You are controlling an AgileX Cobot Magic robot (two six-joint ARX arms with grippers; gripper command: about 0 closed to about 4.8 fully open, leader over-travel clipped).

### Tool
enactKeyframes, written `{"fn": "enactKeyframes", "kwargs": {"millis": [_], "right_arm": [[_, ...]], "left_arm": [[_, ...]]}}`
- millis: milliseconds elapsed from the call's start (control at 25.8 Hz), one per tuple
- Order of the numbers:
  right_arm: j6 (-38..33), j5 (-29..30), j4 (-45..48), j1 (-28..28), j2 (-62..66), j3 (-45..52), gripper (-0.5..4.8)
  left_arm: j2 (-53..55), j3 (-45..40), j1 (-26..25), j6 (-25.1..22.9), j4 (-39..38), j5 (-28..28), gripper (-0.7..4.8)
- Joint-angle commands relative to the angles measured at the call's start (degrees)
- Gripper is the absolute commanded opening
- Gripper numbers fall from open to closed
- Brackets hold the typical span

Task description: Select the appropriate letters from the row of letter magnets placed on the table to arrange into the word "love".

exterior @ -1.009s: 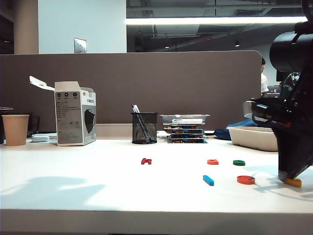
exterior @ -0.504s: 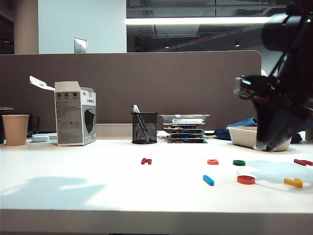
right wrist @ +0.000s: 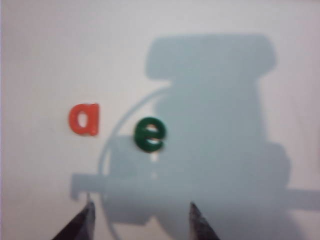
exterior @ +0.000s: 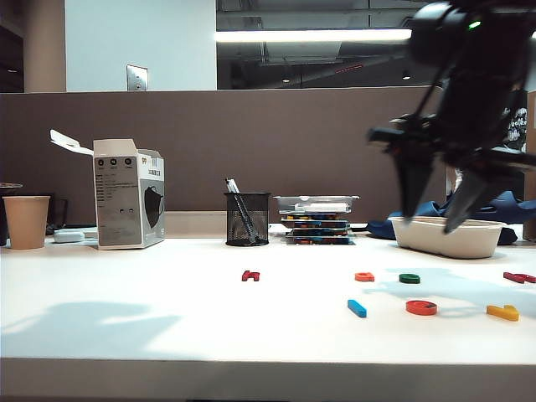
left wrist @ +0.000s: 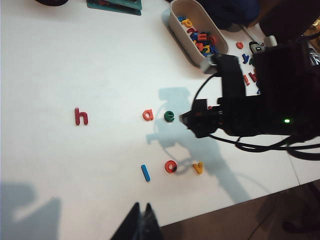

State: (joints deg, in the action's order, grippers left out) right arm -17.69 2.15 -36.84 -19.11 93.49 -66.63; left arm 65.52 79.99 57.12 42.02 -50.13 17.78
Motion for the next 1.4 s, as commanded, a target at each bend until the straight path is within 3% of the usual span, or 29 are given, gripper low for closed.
{"fn": "enactKeyframes", "kwargs": {"millis": [39,427,1202,1396], "right_arm": [[-2.05,-3.61,-0.17,-2.01,4.22,-3.5,2.35],[-3.37,-5.25,-2.49,-2.21,14.43,-9.9,2.34],[-4.83,-6.54,-2.27,-2.71,16.46,-9.88,2.28],[-4.83,-6.51,-2.23,-2.71,16.59,-9.86,2.06]], "left_arm": [[-0.15,0.15,-0.09,-0.22,0.46,0.17,-0.05],[-0.15,0.15,-0.09,-0.22,0.42,0.0,-0.05],[-0.17,0.15,-0.09,-0.24,0.42,0.04,-0.04],[-0.17,0.15,-0.09,-0.24,0.42,0.02,-0.05]]}}
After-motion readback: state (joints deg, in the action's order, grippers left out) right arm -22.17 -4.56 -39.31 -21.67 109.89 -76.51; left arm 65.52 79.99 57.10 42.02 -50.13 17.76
